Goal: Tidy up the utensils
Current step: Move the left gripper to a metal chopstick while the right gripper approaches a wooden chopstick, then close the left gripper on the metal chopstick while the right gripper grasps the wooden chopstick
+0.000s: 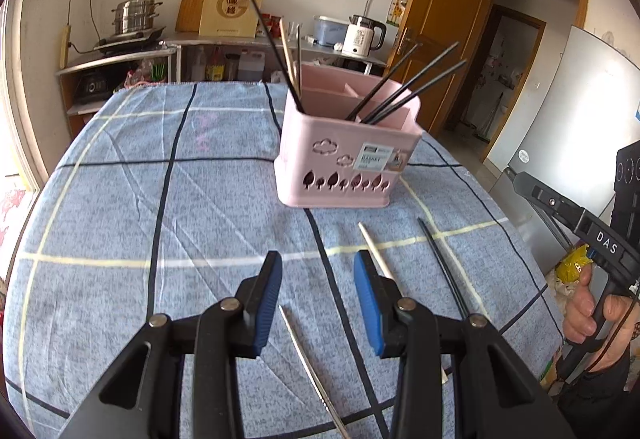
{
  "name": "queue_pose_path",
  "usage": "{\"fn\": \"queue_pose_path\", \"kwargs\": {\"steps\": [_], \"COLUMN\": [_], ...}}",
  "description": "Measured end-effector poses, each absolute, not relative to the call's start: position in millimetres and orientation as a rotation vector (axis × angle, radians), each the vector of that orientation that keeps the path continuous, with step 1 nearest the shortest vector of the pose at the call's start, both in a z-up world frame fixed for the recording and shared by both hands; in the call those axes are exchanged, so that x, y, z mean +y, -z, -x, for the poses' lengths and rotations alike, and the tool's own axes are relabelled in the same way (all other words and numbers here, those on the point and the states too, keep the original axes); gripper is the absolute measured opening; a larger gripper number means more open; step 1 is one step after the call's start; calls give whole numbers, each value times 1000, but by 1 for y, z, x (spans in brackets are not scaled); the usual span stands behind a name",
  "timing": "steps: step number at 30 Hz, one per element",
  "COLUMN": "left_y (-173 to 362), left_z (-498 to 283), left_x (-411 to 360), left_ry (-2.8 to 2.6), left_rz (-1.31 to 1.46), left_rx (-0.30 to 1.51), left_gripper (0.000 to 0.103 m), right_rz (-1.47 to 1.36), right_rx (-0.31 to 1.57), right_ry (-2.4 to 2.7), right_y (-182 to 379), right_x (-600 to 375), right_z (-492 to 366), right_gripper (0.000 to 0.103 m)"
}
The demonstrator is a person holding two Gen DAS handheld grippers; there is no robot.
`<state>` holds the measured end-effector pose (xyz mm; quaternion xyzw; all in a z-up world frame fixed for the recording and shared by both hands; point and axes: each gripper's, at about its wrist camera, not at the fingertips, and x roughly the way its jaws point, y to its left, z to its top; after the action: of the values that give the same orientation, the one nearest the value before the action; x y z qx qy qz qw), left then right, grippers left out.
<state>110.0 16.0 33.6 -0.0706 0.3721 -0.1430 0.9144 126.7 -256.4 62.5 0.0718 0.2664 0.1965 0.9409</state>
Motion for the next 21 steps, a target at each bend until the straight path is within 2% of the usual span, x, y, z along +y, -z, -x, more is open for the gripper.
{"fn": "queue_pose_path", "kwargs": {"steps": [10,21], "left_y": [21,36], "left_z": [-107,-110], "left_x": [9,6], "left_ry": [254,215], "left_rz": [152,136], "left_rx": [931,965], "left_gripper": [38,10], "right_rz": [-77,-4], "right_rx": [697,827], "right_ry": [-440,-462], "right_y": [-21,15], "right_x": [-222,-190], "right_z": [-142,-157], "right_gripper": [29,29]}}
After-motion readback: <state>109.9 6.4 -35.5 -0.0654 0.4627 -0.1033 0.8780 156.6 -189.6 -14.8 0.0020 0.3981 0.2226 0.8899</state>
